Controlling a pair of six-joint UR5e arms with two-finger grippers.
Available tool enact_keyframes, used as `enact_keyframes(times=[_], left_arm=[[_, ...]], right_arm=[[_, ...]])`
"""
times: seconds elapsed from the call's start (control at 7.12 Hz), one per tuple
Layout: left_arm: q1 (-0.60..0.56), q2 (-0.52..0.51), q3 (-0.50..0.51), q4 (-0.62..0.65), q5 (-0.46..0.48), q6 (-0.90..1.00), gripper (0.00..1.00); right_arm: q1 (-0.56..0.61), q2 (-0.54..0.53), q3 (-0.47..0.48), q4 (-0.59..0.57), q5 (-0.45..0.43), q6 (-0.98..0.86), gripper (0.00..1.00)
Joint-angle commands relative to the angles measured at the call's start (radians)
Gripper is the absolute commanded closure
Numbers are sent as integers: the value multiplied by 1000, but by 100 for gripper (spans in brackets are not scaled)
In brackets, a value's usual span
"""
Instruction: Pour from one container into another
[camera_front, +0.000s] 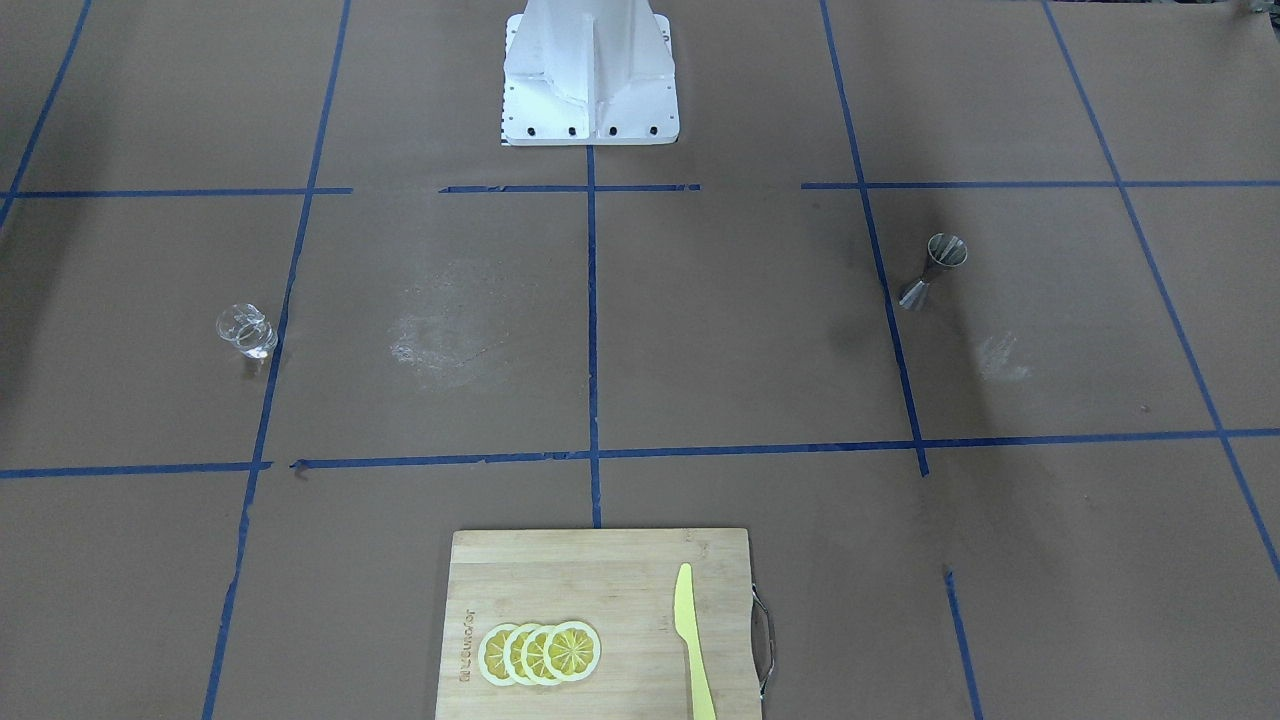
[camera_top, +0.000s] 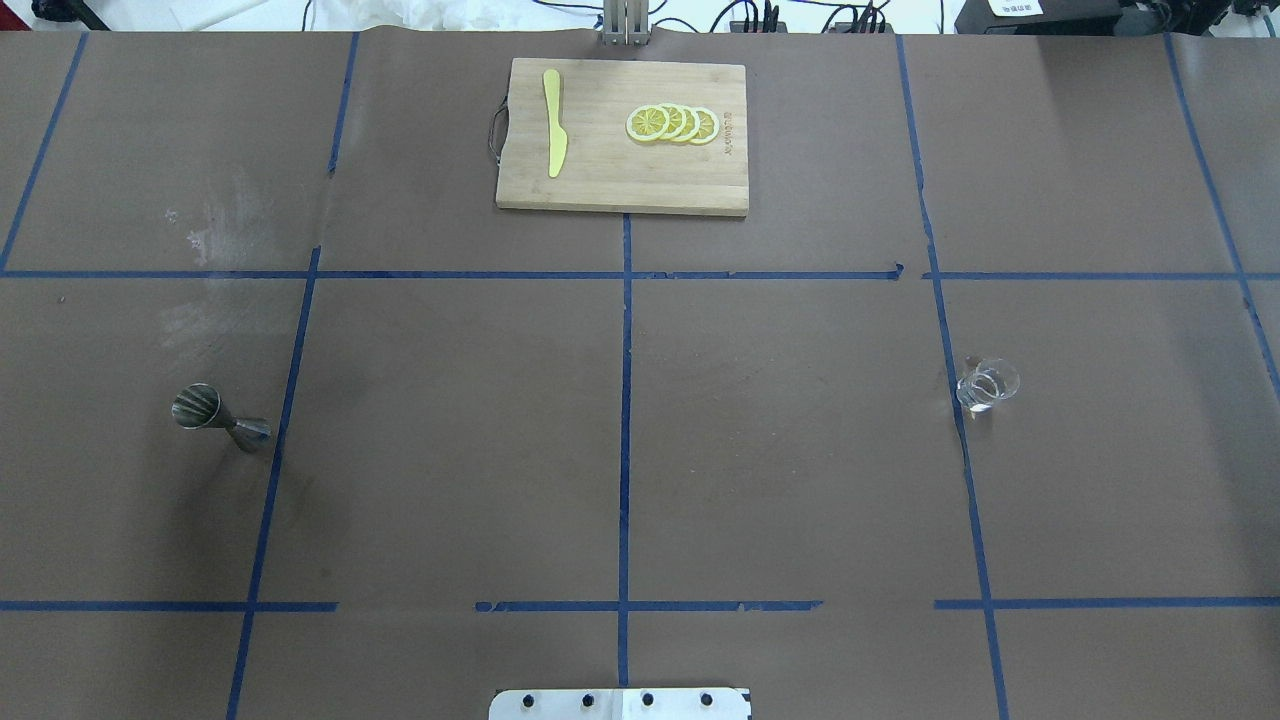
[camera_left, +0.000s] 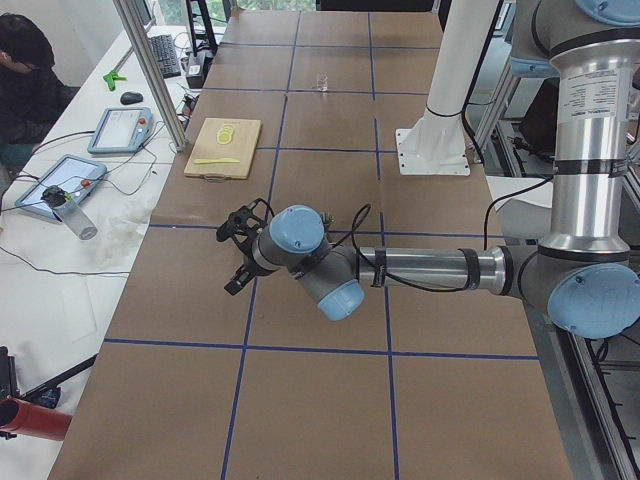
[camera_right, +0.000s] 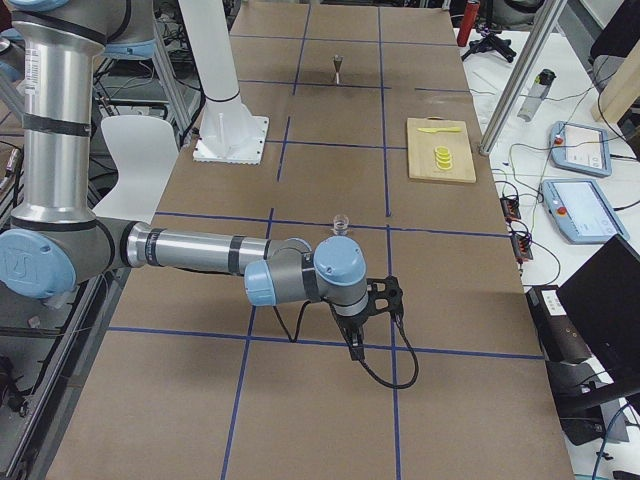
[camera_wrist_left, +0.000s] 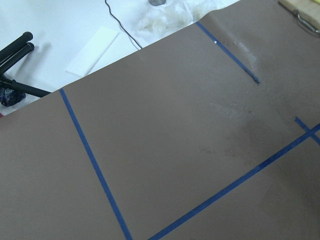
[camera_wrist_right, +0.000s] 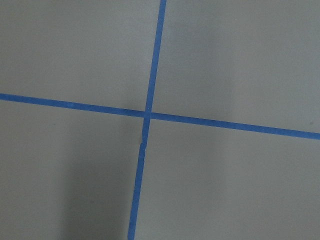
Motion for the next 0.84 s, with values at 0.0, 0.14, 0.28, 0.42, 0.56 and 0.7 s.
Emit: enact_keyframes(times=[0.0, 0.14, 0.28, 0.42, 0.56, 0.7], left_arm=[[114, 106, -161, -130, 145, -245, 0], [170, 150, -252, -143, 212, -368, 0], [219, 168, -296, -143, 291, -457, 0], [309, 169, -320, -143, 447, -566, 0], [407, 178, -349, -143, 626, -669, 0], [501, 182, -363, -143, 818, -753, 0]], right_arm=[[0, -2, -3, 0, 4, 2, 0], [0, -2, -5, 0, 4, 0, 0], [0, -2, -6, 0, 4, 2, 0], [2, -5, -6, 0, 4, 0, 0], [2, -5, -6, 0, 4, 2, 0], [2, -5, -6, 0, 4, 2, 0]])
